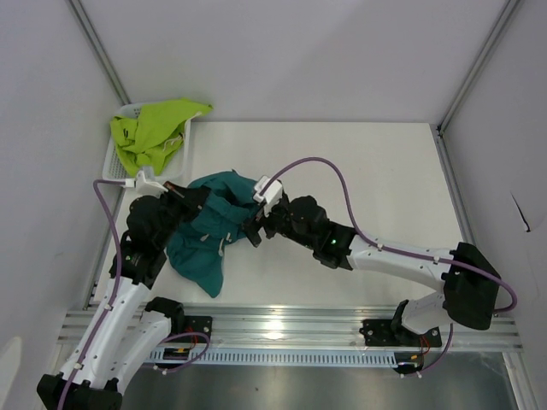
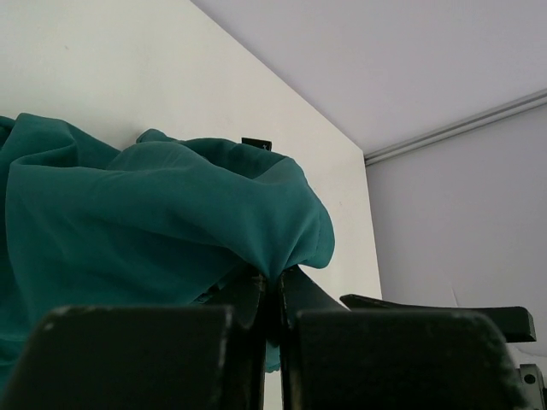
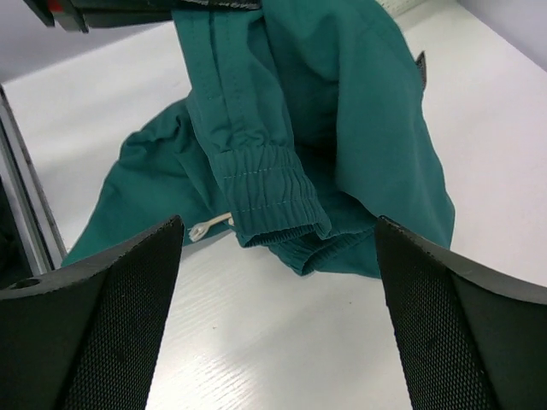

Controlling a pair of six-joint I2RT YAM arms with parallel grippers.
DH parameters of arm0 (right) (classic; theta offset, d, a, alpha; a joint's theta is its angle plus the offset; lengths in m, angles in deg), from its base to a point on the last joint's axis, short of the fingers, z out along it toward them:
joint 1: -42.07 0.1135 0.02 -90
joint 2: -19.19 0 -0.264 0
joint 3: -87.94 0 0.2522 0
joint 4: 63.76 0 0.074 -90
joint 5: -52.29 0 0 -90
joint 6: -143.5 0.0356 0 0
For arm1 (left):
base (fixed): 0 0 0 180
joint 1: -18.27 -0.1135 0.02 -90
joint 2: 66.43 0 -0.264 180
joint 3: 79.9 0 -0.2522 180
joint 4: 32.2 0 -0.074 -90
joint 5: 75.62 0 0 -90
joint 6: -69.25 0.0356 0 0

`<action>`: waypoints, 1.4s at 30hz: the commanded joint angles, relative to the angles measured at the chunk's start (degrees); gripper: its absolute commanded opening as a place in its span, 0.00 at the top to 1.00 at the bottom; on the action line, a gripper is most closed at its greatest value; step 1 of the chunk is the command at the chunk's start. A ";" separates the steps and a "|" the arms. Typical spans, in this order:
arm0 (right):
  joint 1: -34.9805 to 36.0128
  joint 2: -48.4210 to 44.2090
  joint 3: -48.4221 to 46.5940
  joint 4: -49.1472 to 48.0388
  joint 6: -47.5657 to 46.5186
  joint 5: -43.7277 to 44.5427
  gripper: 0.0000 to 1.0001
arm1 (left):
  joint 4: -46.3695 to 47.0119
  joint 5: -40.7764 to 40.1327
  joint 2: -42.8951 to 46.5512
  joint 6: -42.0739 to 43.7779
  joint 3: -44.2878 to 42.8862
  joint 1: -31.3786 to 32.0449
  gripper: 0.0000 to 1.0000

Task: Fold and stack the shorts
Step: Move the shorts to the center of the board, then flatten the shorts out

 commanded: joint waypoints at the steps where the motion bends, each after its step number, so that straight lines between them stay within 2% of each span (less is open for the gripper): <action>1: 1.65 2.67 -4.47 3.56 -5.85 3.42 0.07 | 0.53 -0.35 0.95 -0.30 -3.11 0.46 1.00; 8: 1.83 6.54 -7.46 4.97 -6.55 1.75 0.09 | 0.62 0.26 0.95 -0.83 -2.94 0.46 1.00; 15: 1.83 10.15 -10.72 5.15 -6.82 2.54 0.16 | 0.97 0.53 0.25 -0.83 -2.67 0.46 1.00; 17: 1.83 10.77 -11.42 5.32 -6.73 2.27 0.20 | 0.97 0.61 0.16 -0.83 -2.41 0.46 1.00; 19: 1.83 11.73 -12.65 5.94 -6.56 2.19 0.30 | 1.14 0.79 0.07 -0.92 -2.41 0.46 1.00; 20: 1.83 12.00 -12.92 6.29 -6.47 1.92 0.46 | 1.23 0.79 -0.01 -0.92 -2.32 0.46 1.00; 22: 1.83 12.44 -13.36 6.99 -5.86 1.74 0.64 | 1.23 0.96 -0.02 -0.83 -2.41 0.46 1.00; 23: 1.83 12.44 -13.27 7.25 -5.50 1.74 0.85 | 1.23 0.96 -0.10 -0.83 -2.50 0.46 1.00; 24: 1.91 11.83 -12.92 8.04 -4.98 1.74 0.95 | 1.32 0.96 -0.10 -0.75 -2.41 0.46 1.00; 25: 1.92 11.21 -12.40 8.40 -4.28 1.57 1.00 | 1.32 0.96 -0.02 -0.66 -2.41 0.46 1.00; 26: 2.09 10.42 -11.61 8.49 -2.62 1.57 1.00 | 1.14 0.79 -0.19 -0.48 -2.41 0.46 1.00; 28: 2.09 6.56 -7.32 8.22 -0.41 1.66 1.00 | 0.97 0.70 -0.37 -0.22 -2.32 0.46 0.83; 29: 2.09 4.98 -5.55 8.22 2.38 1.83 1.00 | 0.97 0.79 -0.54 0.13 -2.32 0.46 0.71; 30: 2.26 3.49 -3.88 9.35 3.54 2.01 1.00 | 0.88 0.96 -0.72 0.39 -2.24 0.46 0.45; 33: 2.97 -2.14 2.27 13.13 10.48 1.48 1.00 | 0.09 1.66 -2.03 1.80 -2.76 0.46 0.19; 36: 6.56 -6.97 7.72 18.48 14.79 2.09 1.00 | -1.23 2.72 -4.31 4.08 -4.16 0.46 0.09; 38: 11.65 -9.61 11.05 21.13 18.92 3.85 1.00 | -1.76 3.42 -5.63 5.57 -5.22 0.46 0.08; 42: 20.44 -10.33 14.23 25.88 26.12 7.89 1.00 | 0.88 10.96 -9.85 8.04 -5.92 0.46 0.05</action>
